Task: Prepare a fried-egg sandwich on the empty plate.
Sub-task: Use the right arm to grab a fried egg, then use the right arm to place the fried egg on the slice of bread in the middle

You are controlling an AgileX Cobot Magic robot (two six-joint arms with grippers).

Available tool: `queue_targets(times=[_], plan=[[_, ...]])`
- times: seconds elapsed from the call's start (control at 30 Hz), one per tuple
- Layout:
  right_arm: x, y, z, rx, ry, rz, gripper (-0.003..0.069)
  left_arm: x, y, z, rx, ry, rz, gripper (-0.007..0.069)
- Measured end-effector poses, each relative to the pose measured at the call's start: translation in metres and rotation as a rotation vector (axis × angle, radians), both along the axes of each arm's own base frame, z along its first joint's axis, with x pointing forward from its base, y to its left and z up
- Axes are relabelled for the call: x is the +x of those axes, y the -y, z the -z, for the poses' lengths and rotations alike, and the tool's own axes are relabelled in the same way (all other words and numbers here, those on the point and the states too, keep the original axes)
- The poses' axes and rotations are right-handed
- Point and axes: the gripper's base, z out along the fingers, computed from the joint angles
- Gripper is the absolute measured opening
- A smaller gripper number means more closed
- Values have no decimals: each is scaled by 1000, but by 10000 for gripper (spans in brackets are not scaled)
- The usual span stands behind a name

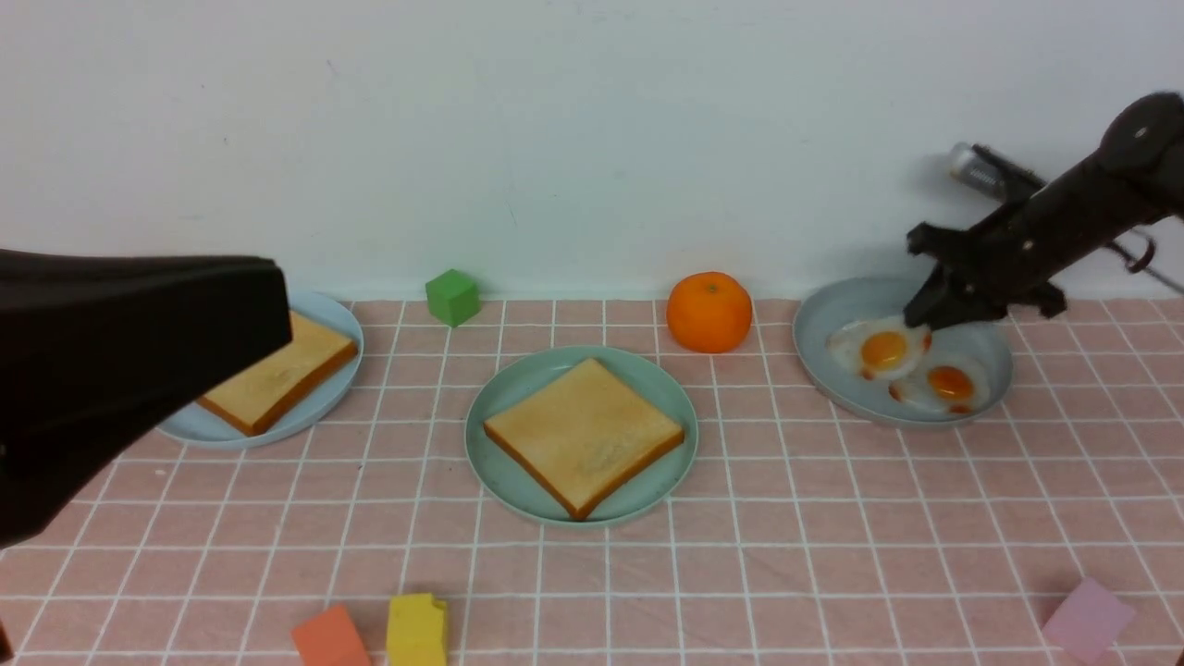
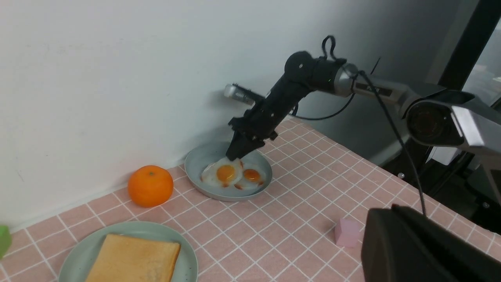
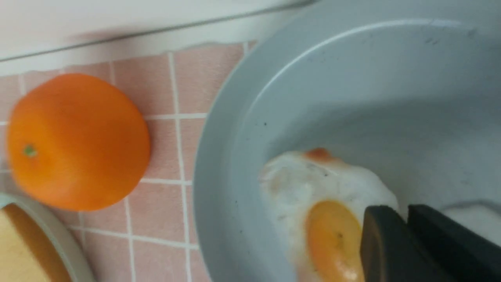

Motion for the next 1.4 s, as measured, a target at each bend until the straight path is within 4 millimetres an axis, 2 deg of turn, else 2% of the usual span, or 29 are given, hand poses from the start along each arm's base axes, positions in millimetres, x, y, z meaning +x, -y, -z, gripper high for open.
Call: queue_targets(times=[0.13,0.3,0.4,0.47,0.5,0.53,0.67,0.7,0.87,0.93,1.17,1.4], plan=[[-13,9,-38,-29,34,-35,72,1,-1,3,42,3,-10,-13],[-30,1,-80,-25,78,-86,71,2,-4,11,151,-19,-32,-13],[-42,-19,-99,12,114,-134,71,2,-6,15,192,-45,-45,-13],[-58,-49,-116,60,146,-220,71,3,-7,17,196,-79,-62,-13],[-65,-63,-116,84,142,-258,69,3,-8,18,193,-94,-74,-13],[-74,-85,-120,120,149,-318,69,4,-9,18,189,-104,-89,-13],[-100,-148,-100,216,90,-466,69,8,-13,18,171,-114,-161,-13],[-103,-165,-84,223,78,-475,69,9,-15,17,162,-115,-183,-13],[-97,-203,-45,246,95,-463,69,11,-17,16,144,-117,-221,-13],[-91,-212,-34,276,111,-434,69,11,-17,16,143,-117,-224,-13],[-74,-221,-2,424,97,-344,69,11,-17,16,143,-116,-225,-12],[-67,-222,15,424,89,-312,69,11,-18,18,154,-128,-231,-10]])
